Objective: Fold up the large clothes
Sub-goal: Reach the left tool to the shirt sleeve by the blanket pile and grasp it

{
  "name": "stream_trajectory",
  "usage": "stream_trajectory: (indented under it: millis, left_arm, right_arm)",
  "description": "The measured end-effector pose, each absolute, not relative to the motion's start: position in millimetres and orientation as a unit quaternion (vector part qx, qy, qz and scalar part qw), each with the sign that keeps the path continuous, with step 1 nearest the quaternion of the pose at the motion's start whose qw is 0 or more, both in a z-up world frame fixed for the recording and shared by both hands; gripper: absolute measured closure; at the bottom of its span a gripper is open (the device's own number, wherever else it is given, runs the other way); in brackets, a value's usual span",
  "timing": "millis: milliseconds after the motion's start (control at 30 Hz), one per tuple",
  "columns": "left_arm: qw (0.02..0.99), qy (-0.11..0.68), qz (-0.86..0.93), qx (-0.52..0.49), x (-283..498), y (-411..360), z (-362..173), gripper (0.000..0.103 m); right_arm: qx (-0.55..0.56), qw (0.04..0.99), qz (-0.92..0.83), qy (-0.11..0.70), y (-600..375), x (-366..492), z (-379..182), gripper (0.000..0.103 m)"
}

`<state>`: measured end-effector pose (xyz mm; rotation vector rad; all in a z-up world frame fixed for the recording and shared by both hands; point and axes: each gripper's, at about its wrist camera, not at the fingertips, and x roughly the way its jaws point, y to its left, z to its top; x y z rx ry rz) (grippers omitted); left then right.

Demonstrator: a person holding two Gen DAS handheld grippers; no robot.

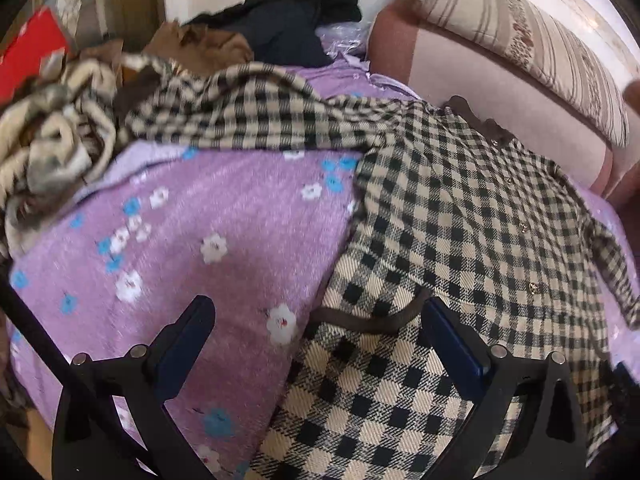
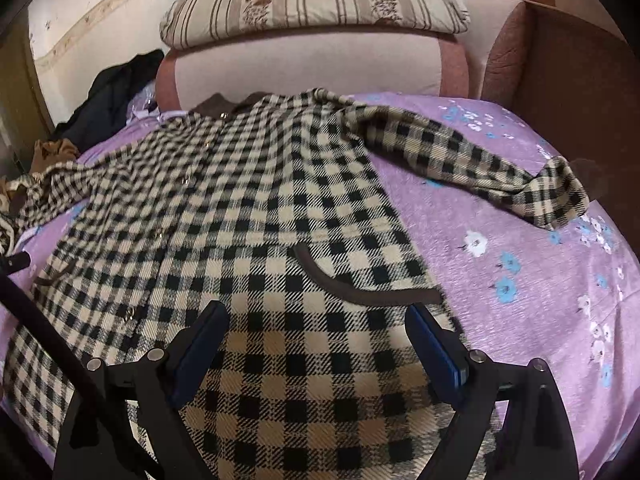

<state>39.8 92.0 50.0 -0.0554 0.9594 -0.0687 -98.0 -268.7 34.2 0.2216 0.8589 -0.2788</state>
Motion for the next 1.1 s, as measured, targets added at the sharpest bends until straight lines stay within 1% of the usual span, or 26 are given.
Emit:
stream_trajectory:
  millis: [167,333,500,600,633,667,733,833,867,933,1033,1100]
  left_arm:
    - [0.838,0.542,-0.047,-0.044,44.3,85.2,10.9,0.000]
    - [0.846,0.531,-0.030,0.031,32.1,61.1,0.6,0.000]
    - [0.864,0.501,-0.034,0.027,21.5,61.4,-1.2,0.000]
    - [0.859,0.509,-0.036,0.038,21.3,59.7,1.9,0.000]
    - [0.856,0.514,-0.043,0.029,24.0,62.0,5.7,0.004]
    - [0.855,0.515,-0.054,0.017,24.7,65.2,11.5,0.018]
    - [0.857,0.509,-0.080,-0.011,24.7,75.2,30.0,0.038]
    - [0.877,0.470,-0.087,-0.047,34.8,98.3,64.7,0.037]
    - [0.889,0.450,-0.066,-0.051,42.1,111.8,78.0,0.030]
    - [0.906,0.422,-0.014,-0.037,66.2,141.4,97.7,0.021]
    - [0.921,0.386,0.050,-0.026,110.2,190.4,112.0,0.021]
    - [0.918,0.386,0.086,-0.037,144.3,227.9,110.6,0.021]
  right_arm:
    - [0.098,0.887,-0.128,0.432,-262.2,-93.9,22.0,0.010]
    - [0.112,0.886,-0.128,0.432,-267.4,-94.7,21.6,0.010]
    - [0.126,0.883,-0.129,0.434,-272.5,-95.7,20.9,0.010]
    - [0.125,0.882,-0.131,0.436,-271.5,-95.7,19.8,0.010]
    - [0.123,0.882,-0.131,0.436,-270.8,-96.2,19.5,0.010]
    - [0.120,0.882,-0.132,0.436,-269.7,-96.5,19.3,0.010]
    - [0.112,0.884,-0.136,0.434,-266.7,-97.5,19.6,0.010]
    - [0.101,0.884,-0.138,0.434,-265.1,-97.6,18.0,0.010]
    - [0.100,0.884,-0.137,0.436,-265.5,-97.4,16.7,0.010]
    - [0.100,0.881,-0.135,0.442,-265.8,-96.1,12.3,0.010]
    - [0.092,0.878,-0.137,0.450,-264.0,-93.6,5.6,0.010]
    - [0.080,0.880,-0.138,0.447,-260.7,-92.0,4.7,0.010]
